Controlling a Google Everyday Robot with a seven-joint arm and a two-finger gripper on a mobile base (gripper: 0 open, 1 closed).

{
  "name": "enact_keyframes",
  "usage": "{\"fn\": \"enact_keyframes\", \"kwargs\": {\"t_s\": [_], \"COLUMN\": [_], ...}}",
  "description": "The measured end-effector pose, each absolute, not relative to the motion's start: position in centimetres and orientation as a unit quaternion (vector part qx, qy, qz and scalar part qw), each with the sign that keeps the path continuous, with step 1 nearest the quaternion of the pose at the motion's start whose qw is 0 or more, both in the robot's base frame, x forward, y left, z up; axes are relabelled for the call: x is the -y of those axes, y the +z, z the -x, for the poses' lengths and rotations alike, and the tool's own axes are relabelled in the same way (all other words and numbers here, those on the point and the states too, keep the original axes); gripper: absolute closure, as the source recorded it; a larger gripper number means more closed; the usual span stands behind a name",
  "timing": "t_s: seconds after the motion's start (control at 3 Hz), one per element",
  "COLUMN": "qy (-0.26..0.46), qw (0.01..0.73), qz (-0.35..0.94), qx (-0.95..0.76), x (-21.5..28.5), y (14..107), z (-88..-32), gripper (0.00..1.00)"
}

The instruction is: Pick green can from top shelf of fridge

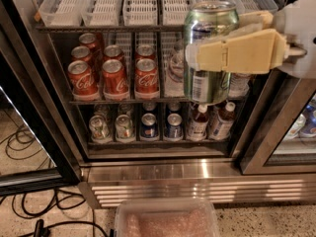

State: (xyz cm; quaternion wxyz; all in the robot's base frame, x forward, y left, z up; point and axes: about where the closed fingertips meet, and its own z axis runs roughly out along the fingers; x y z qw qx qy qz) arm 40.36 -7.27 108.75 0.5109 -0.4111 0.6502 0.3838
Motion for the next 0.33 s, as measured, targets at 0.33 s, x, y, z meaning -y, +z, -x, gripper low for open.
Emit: {"fn": "enact_keyframes", "kwargs": {"t_s": [0.33], "qy": [0.384], "qw": [0.511], "qz": [0.411], "qx": [-0.650], "x": [7.27], "y": [108.75], "z": [-40.36], "gripper": [1.00]}}
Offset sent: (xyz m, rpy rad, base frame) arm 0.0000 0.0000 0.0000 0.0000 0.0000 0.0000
